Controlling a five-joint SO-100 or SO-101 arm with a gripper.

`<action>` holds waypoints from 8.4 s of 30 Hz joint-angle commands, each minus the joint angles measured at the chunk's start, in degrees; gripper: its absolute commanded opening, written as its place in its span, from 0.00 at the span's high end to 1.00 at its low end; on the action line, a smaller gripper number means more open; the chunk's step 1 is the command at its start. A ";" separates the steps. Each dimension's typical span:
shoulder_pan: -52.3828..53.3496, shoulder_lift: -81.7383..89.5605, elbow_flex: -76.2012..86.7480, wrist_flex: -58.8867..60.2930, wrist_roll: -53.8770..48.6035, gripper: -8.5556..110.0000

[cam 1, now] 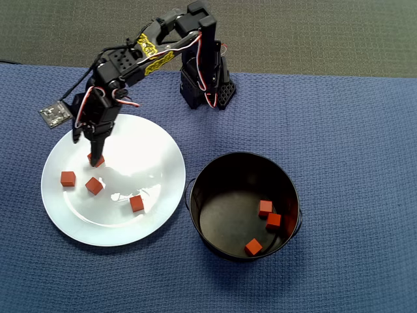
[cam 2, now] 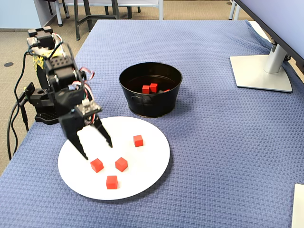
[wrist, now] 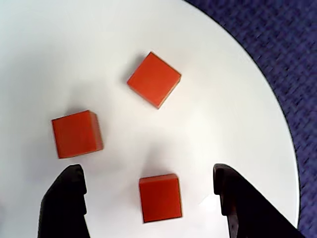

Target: Pick up the red cubes from the white plate and place them in the black recipient

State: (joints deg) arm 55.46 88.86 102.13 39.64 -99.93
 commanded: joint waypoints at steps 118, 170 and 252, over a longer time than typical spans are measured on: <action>-23.99 5.62 12.22 -15.91 21.36 0.71; -26.89 -2.72 20.65 -29.36 21.45 0.74; -15.73 -2.02 14.15 -34.28 5.45 0.66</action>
State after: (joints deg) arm 38.41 87.19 118.48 8.17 -92.37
